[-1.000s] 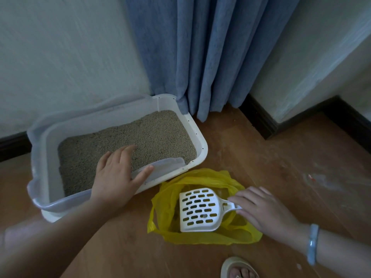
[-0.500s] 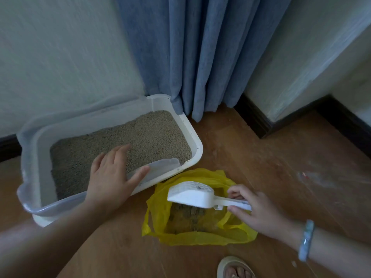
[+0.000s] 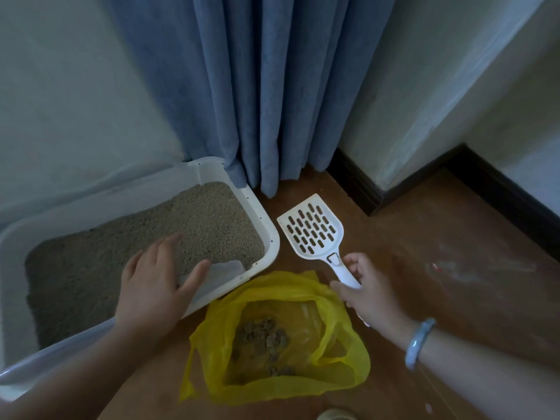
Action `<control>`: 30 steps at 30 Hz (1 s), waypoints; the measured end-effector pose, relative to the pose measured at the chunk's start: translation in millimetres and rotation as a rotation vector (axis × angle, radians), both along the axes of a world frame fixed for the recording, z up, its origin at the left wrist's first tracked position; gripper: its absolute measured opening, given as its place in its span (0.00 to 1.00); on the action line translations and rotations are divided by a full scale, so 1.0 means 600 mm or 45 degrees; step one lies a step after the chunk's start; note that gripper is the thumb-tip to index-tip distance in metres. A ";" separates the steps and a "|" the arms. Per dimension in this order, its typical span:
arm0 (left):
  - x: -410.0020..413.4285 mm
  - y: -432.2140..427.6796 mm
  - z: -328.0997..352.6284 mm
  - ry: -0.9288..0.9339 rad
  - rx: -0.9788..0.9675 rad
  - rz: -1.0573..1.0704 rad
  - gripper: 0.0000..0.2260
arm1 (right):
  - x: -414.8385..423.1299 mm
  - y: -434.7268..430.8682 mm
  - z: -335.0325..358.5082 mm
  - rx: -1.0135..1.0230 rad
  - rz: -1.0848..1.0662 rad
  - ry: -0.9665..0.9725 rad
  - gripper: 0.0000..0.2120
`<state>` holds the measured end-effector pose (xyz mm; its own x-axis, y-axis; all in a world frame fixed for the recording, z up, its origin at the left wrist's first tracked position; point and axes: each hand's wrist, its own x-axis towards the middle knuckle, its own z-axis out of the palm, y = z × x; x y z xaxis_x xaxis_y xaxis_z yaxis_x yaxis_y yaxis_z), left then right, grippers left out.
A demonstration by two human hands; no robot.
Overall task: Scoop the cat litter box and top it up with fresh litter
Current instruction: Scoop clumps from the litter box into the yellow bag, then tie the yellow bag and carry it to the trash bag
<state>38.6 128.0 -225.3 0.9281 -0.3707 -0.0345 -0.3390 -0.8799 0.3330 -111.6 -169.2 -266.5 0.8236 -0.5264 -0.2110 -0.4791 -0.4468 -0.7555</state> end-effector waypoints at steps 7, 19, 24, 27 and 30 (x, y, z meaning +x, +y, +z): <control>-0.003 -0.003 0.004 0.000 -0.011 0.034 0.36 | 0.069 -0.021 -0.033 -0.212 -0.055 0.125 0.15; -0.008 0.001 0.009 0.054 -0.048 0.026 0.36 | 0.111 -0.034 -0.089 -0.082 -0.017 0.221 0.18; -0.012 0.004 0.012 0.054 -0.111 -0.020 0.35 | 0.079 -0.017 -0.056 -0.132 0.088 0.128 0.20; -0.018 0.009 0.014 -0.033 -0.174 -0.143 0.30 | 0.047 0.000 -0.027 -0.101 0.247 -0.013 0.17; -0.030 0.017 0.013 -0.116 -0.244 -0.377 0.23 | 0.014 0.014 -0.007 -0.031 0.559 -0.008 0.12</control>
